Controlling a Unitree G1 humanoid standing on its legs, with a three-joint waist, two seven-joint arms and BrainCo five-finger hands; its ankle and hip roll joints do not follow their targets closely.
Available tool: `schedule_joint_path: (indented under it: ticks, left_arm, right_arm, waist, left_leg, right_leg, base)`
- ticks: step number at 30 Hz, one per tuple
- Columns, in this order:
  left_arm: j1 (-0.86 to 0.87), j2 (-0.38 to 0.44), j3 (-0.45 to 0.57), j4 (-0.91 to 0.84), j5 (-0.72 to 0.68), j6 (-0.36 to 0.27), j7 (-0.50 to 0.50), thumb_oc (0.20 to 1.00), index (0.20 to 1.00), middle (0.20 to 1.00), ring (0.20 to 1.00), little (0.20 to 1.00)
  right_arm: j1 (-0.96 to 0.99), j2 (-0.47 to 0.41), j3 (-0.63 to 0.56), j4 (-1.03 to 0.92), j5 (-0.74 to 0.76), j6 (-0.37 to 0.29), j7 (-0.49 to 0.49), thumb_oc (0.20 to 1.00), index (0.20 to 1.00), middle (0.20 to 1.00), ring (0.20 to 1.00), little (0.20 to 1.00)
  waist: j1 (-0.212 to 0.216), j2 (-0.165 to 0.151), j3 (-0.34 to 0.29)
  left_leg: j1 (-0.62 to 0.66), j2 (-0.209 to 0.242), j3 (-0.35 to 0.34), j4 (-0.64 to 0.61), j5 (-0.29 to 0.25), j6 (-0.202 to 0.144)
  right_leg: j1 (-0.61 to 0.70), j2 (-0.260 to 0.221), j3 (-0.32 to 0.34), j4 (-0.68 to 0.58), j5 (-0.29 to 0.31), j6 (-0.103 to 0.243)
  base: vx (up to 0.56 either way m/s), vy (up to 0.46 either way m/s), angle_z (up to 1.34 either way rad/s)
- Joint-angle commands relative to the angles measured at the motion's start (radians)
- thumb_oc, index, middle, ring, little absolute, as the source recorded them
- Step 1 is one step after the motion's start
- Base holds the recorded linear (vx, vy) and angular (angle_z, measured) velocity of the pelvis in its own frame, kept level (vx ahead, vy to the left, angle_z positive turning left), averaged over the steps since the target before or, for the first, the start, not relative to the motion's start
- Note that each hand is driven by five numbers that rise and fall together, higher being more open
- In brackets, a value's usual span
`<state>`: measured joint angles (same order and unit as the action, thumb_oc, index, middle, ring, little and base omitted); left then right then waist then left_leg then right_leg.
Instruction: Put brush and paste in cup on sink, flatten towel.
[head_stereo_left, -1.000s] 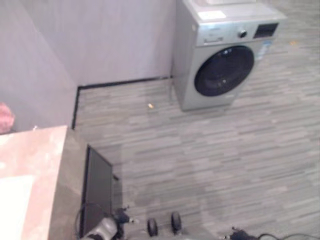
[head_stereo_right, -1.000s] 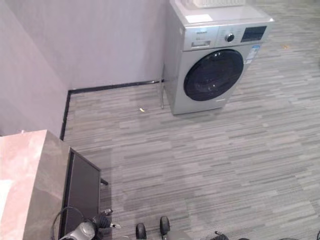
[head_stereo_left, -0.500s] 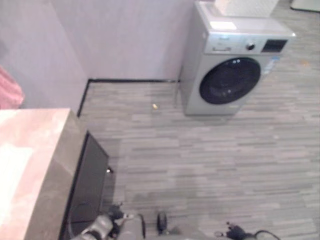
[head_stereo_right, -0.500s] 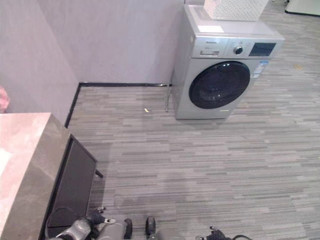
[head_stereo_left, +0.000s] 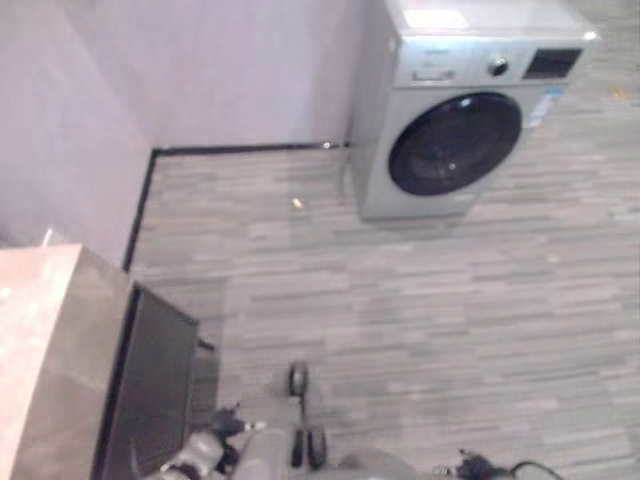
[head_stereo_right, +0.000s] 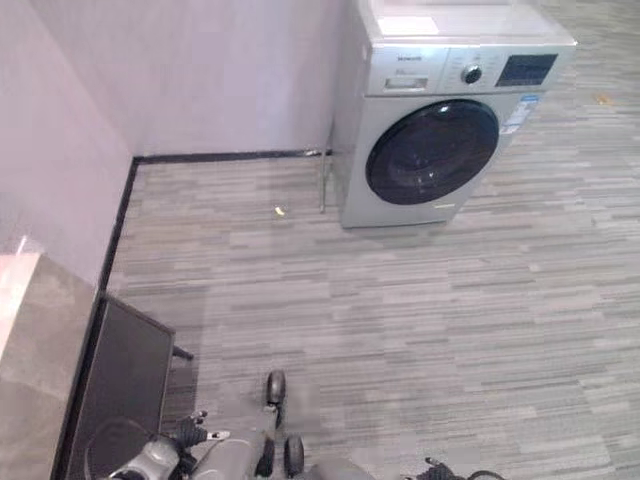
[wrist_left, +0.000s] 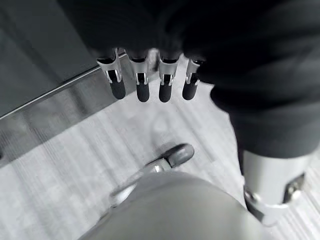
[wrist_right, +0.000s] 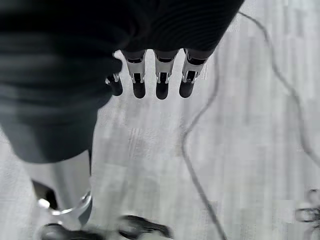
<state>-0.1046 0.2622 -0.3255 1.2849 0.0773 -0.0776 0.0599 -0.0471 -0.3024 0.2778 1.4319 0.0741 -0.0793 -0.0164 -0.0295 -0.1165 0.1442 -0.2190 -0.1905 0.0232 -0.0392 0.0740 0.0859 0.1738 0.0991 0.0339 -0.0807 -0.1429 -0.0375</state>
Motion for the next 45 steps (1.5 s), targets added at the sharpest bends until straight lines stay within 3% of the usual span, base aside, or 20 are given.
schedule_joint_path:
  ticks: [1,4,9,10,12,14,16,18,19,22,23,24,25,30,39,40,41,42,43,45]
  left_arm:
    - [0.023,-0.026,-0.012,0.026,0.021,0.0,-0.007,1.0,1.0,1.0,1.0,1.0]
    - [0.023,-0.019,-0.012,0.017,0.021,-0.001,-0.007,1.0,1.0,1.0,1.0,1.0]
    - [0.008,-0.004,-0.026,-0.007,0.024,-0.001,-0.012,1.0,1.0,1.0,1.0,1.0]
    - [0.007,-0.004,-0.026,-0.007,0.024,-0.001,-0.012,1.0,1.0,1.0,1.0,1.0]
    - [-0.007,0.0,-0.029,-0.018,0.017,0.0,-0.01,1.0,1.0,1.0,1.0,1.0]
    - [-0.013,0.0,-0.044,-0.021,0.029,0.002,-0.014,1.0,1.0,1.0,1.0,1.0]
    - [-0.032,0.003,-0.057,-0.022,0.027,0.002,-0.013,1.0,1.0,1.0,1.0,1.0]
    - [-0.035,0.009,-0.054,-0.02,0.025,-0.001,-0.014,1.0,1.0,1.0,1.0,1.0]
    - [-0.038,0.003,-0.059,-0.014,0.025,-0.002,-0.015,1.0,1.0,1.0,1.0,1.0]
    - [-0.045,0.001,-0.066,-0.002,0.029,-0.003,-0.016,1.0,1.0,1.0,1.0,1.0]
    - [-0.051,0.001,-0.071,0.016,0.035,-0.006,-0.018,1.0,1.0,1.0,1.0,1.0]
    - [-0.051,0.001,-0.071,0.016,0.035,-0.006,-0.018,1.0,1.0,1.0,1.0,1.0]
    - [-0.053,0.005,-0.078,0.023,0.056,-0.008,-0.018,1.0,1.0,1.0,1.0,1.0]
    - [-0.03,-0.002,-0.053,0.045,0.027,-0.007,-0.017,1.0,1.0,1.0,1.0,1.0]
    - [-0.024,-0.003,-0.053,0.026,0.018,-0.017,-0.008,1.0,1.0,1.0,1.0,1.0]
    - [-0.034,-0.002,-0.062,0.016,0.02,-0.018,-0.006,1.0,1.0,1.0,1.0,1.0]
    - [-0.054,-0.003,-0.078,0.009,0.025,-0.018,-0.001,1.0,1.0,1.0,1.0,1.0]
    - [-0.063,-0.008,-0.092,0.011,0.034,-0.019,-0.003,1.0,1.0,1.0,1.0,1.0]
    - [-0.063,-0.009,-0.092,0.006,0.039,-0.021,0.0,1.0,1.0,1.0,1.0,1.0]
    - [-0.059,-0.013,-0.094,0.014,0.05,-0.023,0.005,1.0,1.0,1.0,1.0,1.0]
  right_arm:
    - [0.073,-0.037,-0.017,-0.065,-0.028,-0.001,0.001,1.0,1.0,1.0,1.0,1.0]
    - [0.065,-0.035,-0.01,-0.072,-0.035,0.0,0.011,1.0,1.0,1.0,1.0,1.0]
    - [0.031,-0.037,-0.015,-0.1,-0.03,-0.002,0.016,1.0,1.0,1.0,1.0,1.0]
    - [0.031,-0.037,-0.015,-0.1,-0.03,-0.002,0.016,1.0,1.0,1.0,1.0,1.0]
    - [0.015,-0.03,-0.004,-0.111,-0.034,-0.003,0.022,1.0,1.0,1.0,1.0,1.0]
    - [0.015,-0.026,0.0,-0.11,-0.039,0.001,0.021,1.0,1.0,1.0,1.0,1.0]
    - [0.02,-0.02,0.005,-0.109,-0.029,-0.006,0.026,1.0,1.0,1.0,1.0,1.0]
    - [0.028,-0.014,0.007,-0.108,-0.03,-0.006,0.029,1.0,1.0,1.0,1.0,1.0]
    - [0.029,-0.013,0.011,-0.106,-0.028,-0.007,0.03,1.0,1.0,1.0,1.0,1.0]
    - [0.032,-0.009,0.017,-0.102,-0.025,-0.007,0.031,1.0,1.0,1.0,1.0,1.0]
    - [0.041,-0.005,0.019,-0.093,-0.018,-0.007,0.031,1.0,1.0,1.0,1.0,1.0]
    - [0.041,-0.005,0.019,-0.093,-0.018,-0.007,0.031,1.0,1.0,1.0,1.0,1.0]
    - [0.045,-0.006,0.023,-0.088,-0.025,-0.007,0.03,1.0,1.0,1.0,1.0,1.0]
    - [0.076,-0.01,0.012,-0.076,-0.02,-0.006,0.038,1.0,1.0,1.0,1.0,1.0]
    - [0.061,-0.04,0.015,-0.103,-0.017,-0.018,0.027,1.0,1.0,1.0,1.0,1.0]
    - [0.062,-0.04,0.017,-0.11,-0.013,-0.02,0.025,1.0,1.0,1.0,1.0,1.0]
    - [0.06,-0.039,0.012,-0.116,-0.008,-0.022,0.019,1.0,1.0,1.0,1.0,1.0]
    - [0.064,-0.04,0.003,-0.123,-0.001,-0.023,0.021,1.0,1.0,1.0,1.0,1.0]
    - [0.074,-0.041,-0.003,-0.125,0.0,-0.02,0.017,1.0,1.0,1.0,1.0,1.0]
    - [0.084,-0.032,-0.002,-0.117,-0.005,-0.018,0.017,1.0,1.0,1.0,1.0,1.0]
  waist:
    - [-0.005,0.059,-0.078]
    - [0.005,0.053,-0.089]
    - [0.015,0.046,-0.099]
    - [0.015,0.045,-0.099]
    - [0.016,0.038,-0.077]
    - [0.014,0.037,-0.065]
    - [0.009,0.047,-0.065]
    - [0.027,0.079,-0.061]
    - [0.03,0.094,-0.055]
    - [0.028,0.098,-0.048]
    - [0.023,0.096,-0.046]
    - [0.024,0.097,-0.045]
    - [0.018,0.092,-0.038]
    - [0.016,0.072,-0.079]
    - [0.016,0.052,-0.085]
    - [0.012,0.047,-0.076]
    - [-0.007,0.049,-0.072]
    - [-0.054,0.06,-0.068]
    - [-0.062,0.07,-0.069]
    - [-0.07,0.092,-0.085]
  left_leg:
    - [0.089,0.045,-0.033,0.009,-0.059,-0.029]
    - [0.101,0.035,-0.019,0.043,-0.097,-0.012]
    - [0.171,-0.001,-0.017,0.039,-0.159,0.035]
    - [0.17,-0.002,-0.017,0.039,-0.159,0.035]
    - [0.212,-0.014,-0.023,0.042,-0.18,0.058]
    - [0.229,-0.021,-0.036,0.052,-0.195,0.07]
    - [0.238,-0.007,-0.062,0.046,-0.183,0.061]
    - [0.252,0.031,-0.052,0.041,-0.175,0.048]
    - [0.254,0.047,-0.054,0.049,-0.175,0.038]
    - [0.262,0.053,-0.066,0.062,-0.181,0.027]
    - [0.263,0.057,-0.078,0.075,-0.191,0.019]
    - [0.264,0.058,-0.077,0.075,-0.192,0.019]
    - [0.267,0.059,-0.093,0.084,-0.194,0.014]
    - [0.271,0.061,-0.109,0.102,-0.21,0.001]
    - [0.283,0.071,-0.145,0.061,-0.194,-0.021]
    - [0.274,0.082,-0.134,0.036,-0.183,-0.026]
    - [0.259,0.106,-0.056,-0.004,-0.173,-0.028]
    - [0.266,0.145,0.125,-0.032,-0.176,-0.036]
    - [0.27,0.156,0.183,-0.04,-0.176,-0.045]
    - [0.276,0.153,0.19,-0.048,-0.176,-0.044]
  right_leg:
    - [-0.033,-0.024,-0.013,0.214,-0.046,0.05]
    - [-0.04,-0.041,-0.005,0.275,-0.012,0.071]
    - [-0.143,-0.084,-0.012,0.572,0.179,0.18]
    - [-0.145,-0.085,-0.012,0.574,0.178,0.18]
    - [-0.216,-0.12,-0.047,0.742,0.255,0.209]
    - [-0.256,-0.124,-0.057,0.827,0.257,0.208]
    - [-0.313,-0.05,0.009,0.769,0.109,0.17]
    - [-0.311,-0.072,-0.043,0.608,-0.023,0.111]
    - [-0.321,-0.056,-0.043,0.523,-0.04,0.09]
    - [-0.321,-0.024,0.012,0.4,-0.011,0.092]
    - [-0.319,0.005,0.118,0.277,0.031,0.093]
    - [-0.315,0.005,0.118,0.271,0.034,0.093]
    - [-0.346,0.024,0.178,0.289,0.047,0.099]
    - [-0.24,0.003,0.156,0.156,0.091,0.076]
    - [-0.203,-0.009,0.091,0.137,0.067,0.053]
    - [-0.214,-0.018,0.053,0.142,0.057,0.05]
    - [-0.23,-0.039,-0.004,0.138,0.051,0.053]
    - [-0.237,-0.057,-0.05,0.141,0.042,0.063]
    - [-0.223,-0.066,-0.065,0.102,0.054,0.07]
    - [-0.202,-0.073,-0.076,0.074,0.068,0.072]
  base:
    - [0.6,0.224,-0.38]
    - [0.32,0.13,-0.12]
    - [0.3,0.174,-0.07]
    - [0.23,0.165,0.09]
    - [0.23,0.176,-0.05]
    - [0.16,0.093,-0.06]
    - [0.14,0.072,0.23]
    - [0.11,0.084,0.38]
    - [0.09,0.037,0.34]
    - [0.08,-0.015,0.11]
    - [0.06,-0.024,-0.01]
    - [0.09,-0.058,0.2]
    - [0.16,-0.098,0.31]
    - [0.17,-0.093,0.69]
    - [0.06,-0.072,0.15]
    - [-0.04,-0.106,0.69]
    - [-0.08,0.02,1.97]
    - [-0.05,0.09,3.05]
    - [0.0,0.121,3.64]
    - [0.06,0.086,1.74]
